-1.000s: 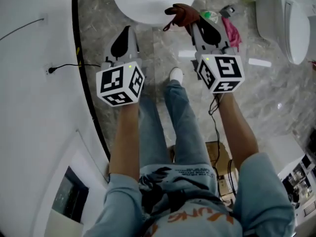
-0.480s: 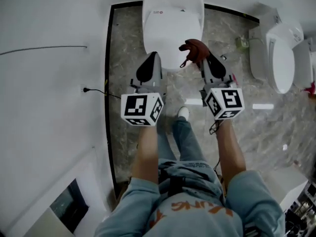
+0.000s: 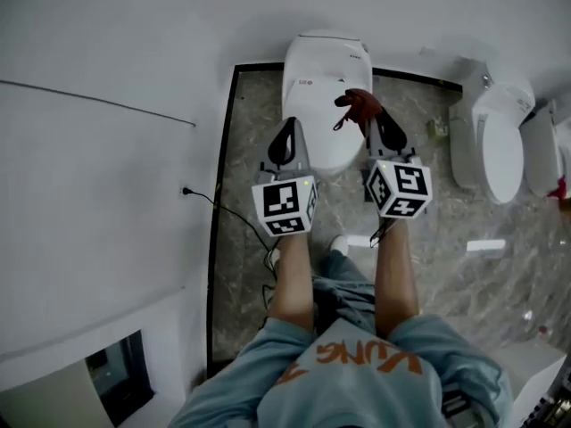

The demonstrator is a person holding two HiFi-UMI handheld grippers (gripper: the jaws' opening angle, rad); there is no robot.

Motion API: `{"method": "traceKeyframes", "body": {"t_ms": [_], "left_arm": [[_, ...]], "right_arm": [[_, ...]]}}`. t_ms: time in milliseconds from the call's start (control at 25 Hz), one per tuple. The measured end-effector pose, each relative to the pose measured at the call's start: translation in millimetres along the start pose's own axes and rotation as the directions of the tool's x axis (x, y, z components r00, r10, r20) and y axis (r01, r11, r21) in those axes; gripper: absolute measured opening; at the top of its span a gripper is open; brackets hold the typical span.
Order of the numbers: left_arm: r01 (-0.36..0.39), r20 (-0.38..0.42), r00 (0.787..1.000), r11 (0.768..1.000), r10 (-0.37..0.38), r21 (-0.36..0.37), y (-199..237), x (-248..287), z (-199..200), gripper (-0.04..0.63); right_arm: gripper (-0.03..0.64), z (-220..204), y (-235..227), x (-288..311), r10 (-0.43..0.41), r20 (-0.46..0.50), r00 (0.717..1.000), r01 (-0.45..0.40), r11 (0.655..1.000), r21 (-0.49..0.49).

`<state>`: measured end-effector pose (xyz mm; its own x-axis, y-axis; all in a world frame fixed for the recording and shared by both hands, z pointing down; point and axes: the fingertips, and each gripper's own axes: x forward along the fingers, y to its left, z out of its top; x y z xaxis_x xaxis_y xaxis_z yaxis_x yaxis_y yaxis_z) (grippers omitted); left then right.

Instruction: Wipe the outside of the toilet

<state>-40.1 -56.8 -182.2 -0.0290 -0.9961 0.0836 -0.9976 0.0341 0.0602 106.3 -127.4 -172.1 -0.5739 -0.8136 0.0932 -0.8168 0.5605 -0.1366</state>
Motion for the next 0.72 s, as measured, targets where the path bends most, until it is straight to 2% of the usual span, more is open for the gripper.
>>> {"method": "traceKeyframes", "body": {"t_ms": [120, 280, 480, 720], "left_arm": [[0.008, 0.060, 0.998, 1.000, -0.009, 0.012, -4.2, -5.5, 26.8, -0.006], [0.018, 0.101, 0.995, 0.996, -0.027, 0.085, -13.0, -3.2, 53.3, -0.006], [0.042, 0.180, 0.983, 0.999, -0.047, 0.035, -12.3, -2.1, 71.4, -0.006], [0.074, 0.179, 0.981, 0.997, -0.076, 0.020, -17.4, 1.2, 71.5, -0.006]], "right_arm": [[0.051, 23.8, 0.1, -9.6, 0.000, 0.037, 0.999, 0.001, 0.999, -0.032], [0.051, 46.2, -14.4, -20.2, -0.008, 0.067, 0.998, 0.011, 0.999, -0.051], [0.051, 69.6, -12.6, -21.6, 0.013, 0.087, 0.996, -0.004, 0.994, -0.108], [0.051, 76.0, -9.0, -22.4, 0.005, 0.122, 0.992, 0.009, 0.994, -0.112]]}}
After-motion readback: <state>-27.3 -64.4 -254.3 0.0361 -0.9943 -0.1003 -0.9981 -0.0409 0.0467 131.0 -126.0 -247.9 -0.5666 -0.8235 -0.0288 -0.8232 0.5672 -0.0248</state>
